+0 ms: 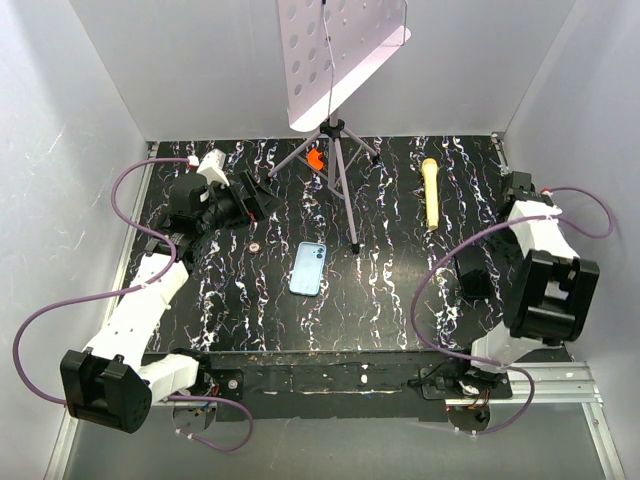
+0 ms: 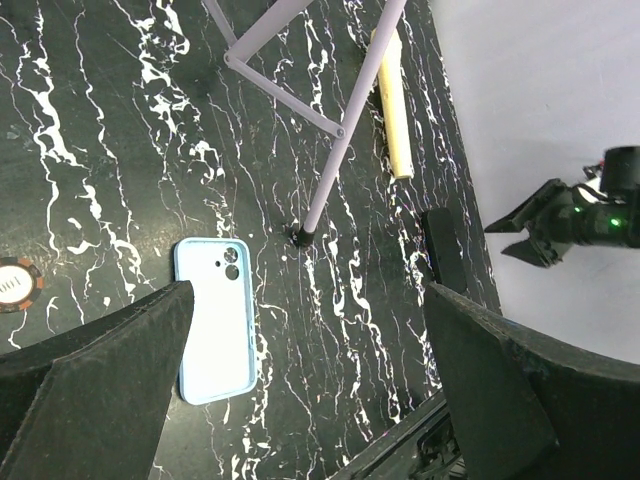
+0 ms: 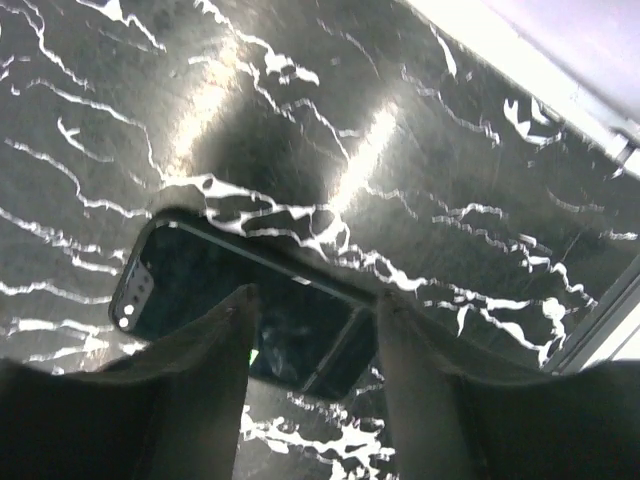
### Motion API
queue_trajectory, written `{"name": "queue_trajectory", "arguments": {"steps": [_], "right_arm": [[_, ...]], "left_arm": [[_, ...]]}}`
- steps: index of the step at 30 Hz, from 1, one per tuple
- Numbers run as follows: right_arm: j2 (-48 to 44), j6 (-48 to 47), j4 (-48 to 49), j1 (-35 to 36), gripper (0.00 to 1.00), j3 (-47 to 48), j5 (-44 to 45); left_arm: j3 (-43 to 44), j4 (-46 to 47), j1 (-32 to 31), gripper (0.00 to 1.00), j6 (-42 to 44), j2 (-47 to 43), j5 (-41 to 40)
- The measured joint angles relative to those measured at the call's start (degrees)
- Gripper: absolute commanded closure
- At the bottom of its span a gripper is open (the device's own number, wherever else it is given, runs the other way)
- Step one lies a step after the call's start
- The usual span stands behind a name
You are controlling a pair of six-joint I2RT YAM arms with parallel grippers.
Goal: Take the phone out of the phone case
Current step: Adjust the phone at the center of the board.
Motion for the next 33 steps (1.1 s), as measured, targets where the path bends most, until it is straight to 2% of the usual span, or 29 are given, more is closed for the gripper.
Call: {"name": "queue_trajectory", "arguments": {"steps": [1,2,12,16,21,23,27,31,33], "right_arm": [[2.03,-0.61,-0.07,-0.02,0.63,1.4,0.92],[4.24,-1.49,-0.04,-0.13,0.64,2.73,1.79],[19.23,-7.78,-2.47,-0.17,0.63,6.25,3.76],[20.39,-11.17,-2.82,-0.15,0.61,6.19,3.41],[18.67,-15.1,-2.34,0.11,0.58,4.79,-1.05],[16.92,-16.06,-2.38,1.14,0.54,3.13,-4.74],[11.65,-16.85,-2.27,4.9,0.38,-0.66,-12.44],[2.58,-16.55,-2.34,5.97,0.22,-3.67,-16.92],[-1.4,-15.26,-1.97,5.77,0.19,-3.78,-19.04]], "left_arm": [[0.2,-0.09,0.0,0.0,0.0,0.0,0.09],[0.39,-0.15,0.0,0.01,0.0,0.0,0.22],[0.57,-1.66,0.0,0.0,0.02,0.44,0.55],[0.57,-1.66,0.07,0.01,-0.02,0.44,0.57],[0.57,-1.64,0.48,0.0,-0.24,0.79,1.01],[0.57,-1.62,0.74,0.0,-0.39,1.2,1.4],[0.57,-1.44,1.4,0.0,-1.07,1.92,2.56],[0.57,-0.76,1.75,0.0,-1.6,2.08,3.54],[0.57,-0.44,2.01,0.0,-1.95,2.08,3.98]]}}
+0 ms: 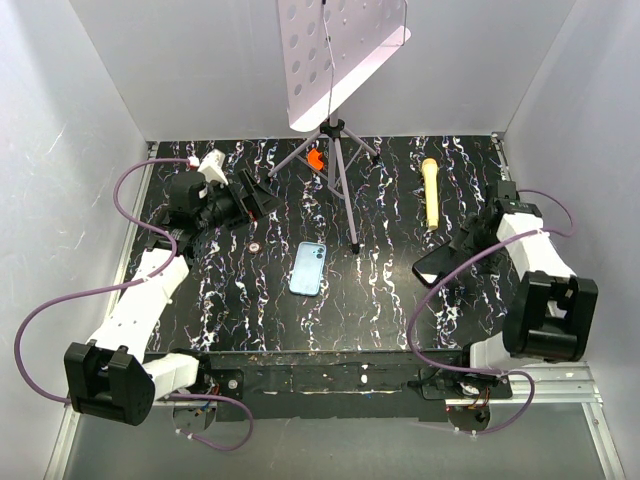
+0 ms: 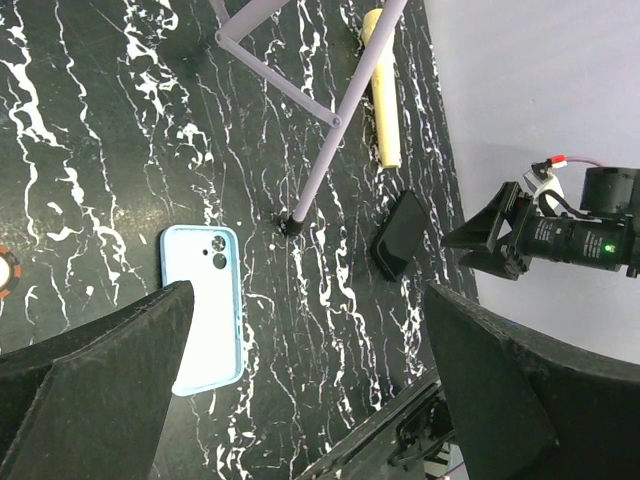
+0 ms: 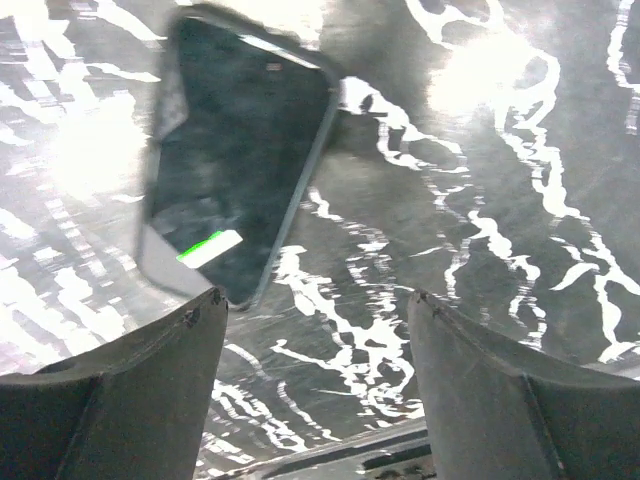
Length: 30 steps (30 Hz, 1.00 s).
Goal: Take the phone out of the phone case
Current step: Adjust the phone at the center of the board, then pick up the phone at the center of the board.
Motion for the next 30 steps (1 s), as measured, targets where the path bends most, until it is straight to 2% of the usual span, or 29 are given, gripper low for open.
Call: {"name": "queue_trajectory", "arguments": {"steps": [5,11,18,22,30], "right_arm": [[-3.54,7.21,5.35,-0.26,0.16,-1.33,-9.07],[1.42,20.13,9.68,-0.26,0.14,-2.54,-14.01],[2.58,26.29,9.88,-0.26,0.12,-2.84,-8.7],[2.62,26.6,10.32,-0.31,0.11,-4.31,-5.33],[4.5,26.29,14.99,-0.35,0.1,-6.67,-5.01]], "left_arm": [[-0.07,1.09,0.55,0.0,-0.74,0.02,0.98],[-0.35,1.29,0.68,0.0,-0.9,0.02,1.03],[-0.35,1.44,0.7,0.0,-1.09,0.02,1.31],[-0.35,1.46,0.7,0.0,-1.38,0.04,1.79],[-0.35,1.44,0.7,0.0,-1.51,0.09,2.1]]}}
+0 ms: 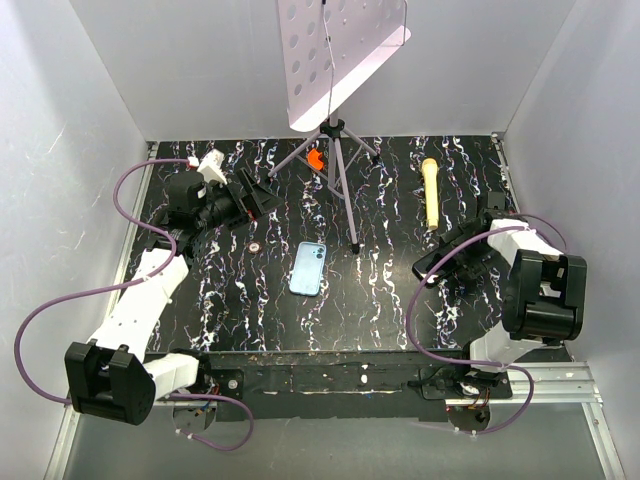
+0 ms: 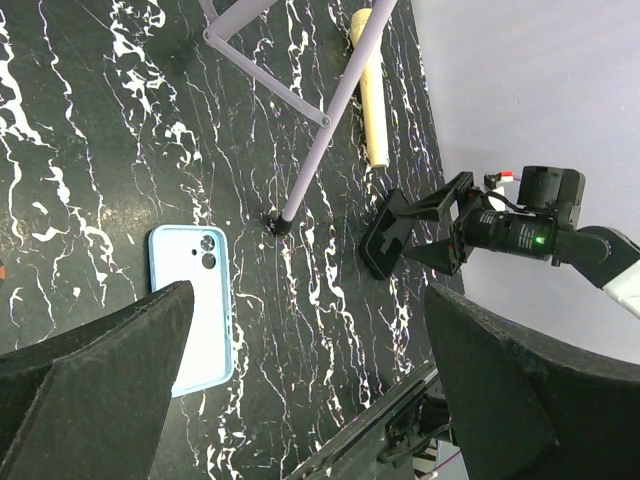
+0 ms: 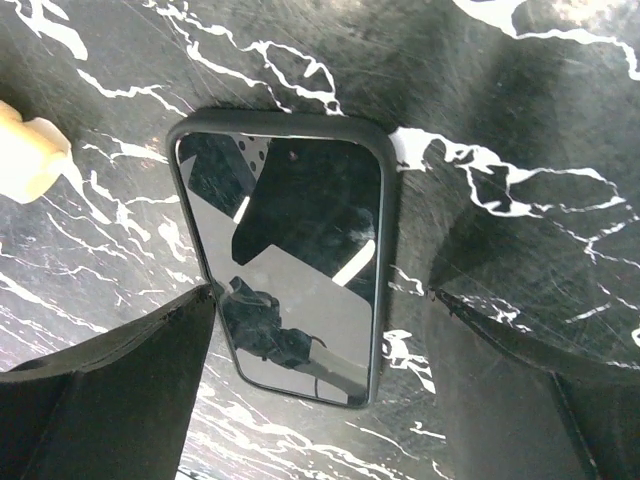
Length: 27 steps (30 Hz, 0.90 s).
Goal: Take the phone out of the phone case
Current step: Pick up the phone at the center of the board.
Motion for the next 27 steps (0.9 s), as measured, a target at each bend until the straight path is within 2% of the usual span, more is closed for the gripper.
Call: {"name": "queue_trajectory", "arguments": {"steps": [4,11,18,20,24,27], "right_arm": [[0.15,-0.28,3.02,0.0,0.1,-0.7,-0.28],[4.57,-1.49,2.19,0.83,0.09,3.52,0.48],[10.67,-2.16,-5.33,2.97,0.13,10.95,4.11],[13.55,-3.13,-8.07,4.0,0.18,14.38,5.6],[16.09,-4.81,-10.99,5.38,0.46,17.59,6.62],[16.22,-5.55,-11.5,5.33,0.55,17.86,6.14]], "left_arm": [[0.0,0.0,0.04,0.0,-0.04,0.13,0.0],[-0.04,0.02,0.61,0.01,-0.5,0.2,0.24],[-0.07,0.37,0.98,0.0,-0.94,0.87,0.28],[-0.11,0.39,1.16,0.01,-1.09,0.98,0.28],[-0.24,0.68,1.51,0.0,-1.38,1.01,0.31],[-0.37,0.85,1.55,0.0,-1.6,1.03,0.33]]}}
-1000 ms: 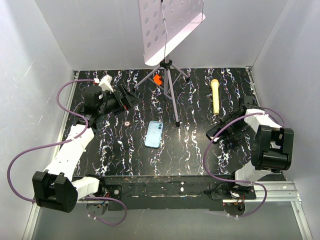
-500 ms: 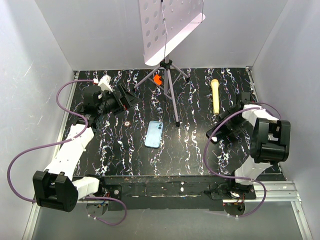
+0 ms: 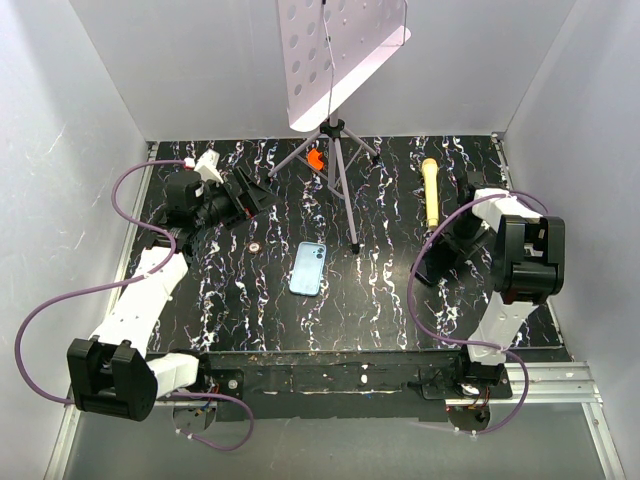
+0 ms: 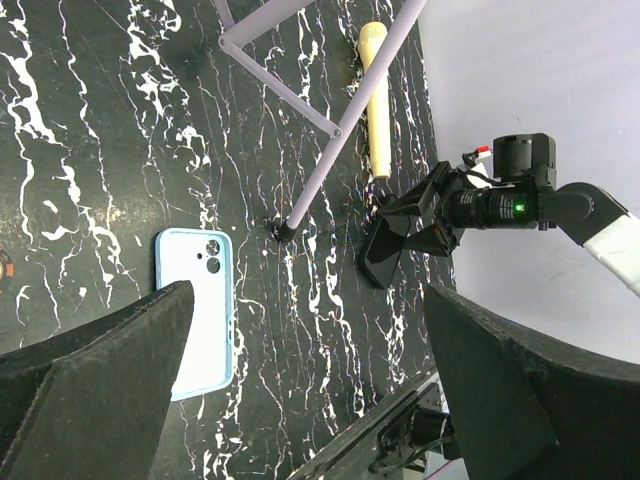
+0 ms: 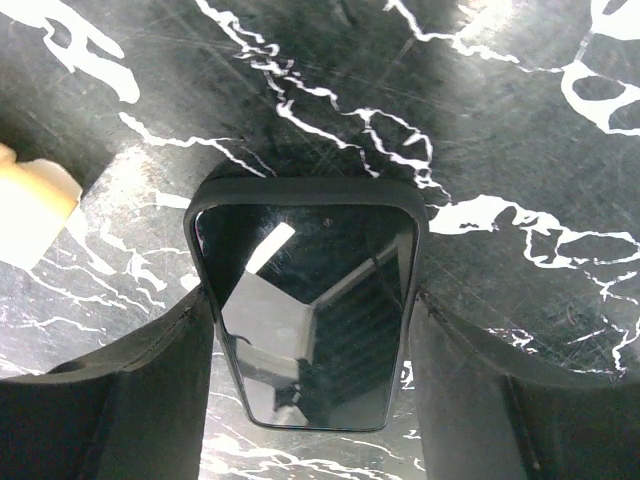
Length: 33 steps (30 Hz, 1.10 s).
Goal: Take the phone out of the phone case
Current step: Pick up the phone at the center of the board.
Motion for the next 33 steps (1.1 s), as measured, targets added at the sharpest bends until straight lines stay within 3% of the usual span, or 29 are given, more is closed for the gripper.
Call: {"name": "queue_trajectory", "arguments": {"steps": [3,8,15,19,26,29,33], "right_arm": [[0.0,-0.66,0.39,0.02,0.78,-0.04,-0.48],[-2.62,-3.45,3.89,0.02,0.99,-3.34,-1.79],[-15.34,-11.3,13.49,1.14,0.99,-16.33,-9.4],[-24.35,-15.45,21.77,3.89,0.99,-24.65,-13.92],[-38.42,-16.02,33.46,10.34,0.99,-34.38,-22.27],[-40.63,-14.03,36.22,13.31,0.99,-35.69,-23.65],[-41.38,-8.92,40.41,18.32,0.99,-37.29,-25.64]], "left_arm": [[-0.02,0.0,0.0,0.0,-0.15,0.0,0.02],[-0.72,0.94,0.07,0.0,-0.79,0.11,0.13],[-4.66,5.55,-0.11,0.0,-3.15,1.84,0.26],[-9.86,13.94,-2.05,0.0,-5.99,2.67,1.09],[-11.74,18.47,-13.05,0.0,-6.29,3.58,1.53],[-13.31,18.91,-17.64,0.18,-4.52,0.92,3.21],[-17.31,18.05,-22.38,0.26,-0.39,-4.76,4.26]]}}
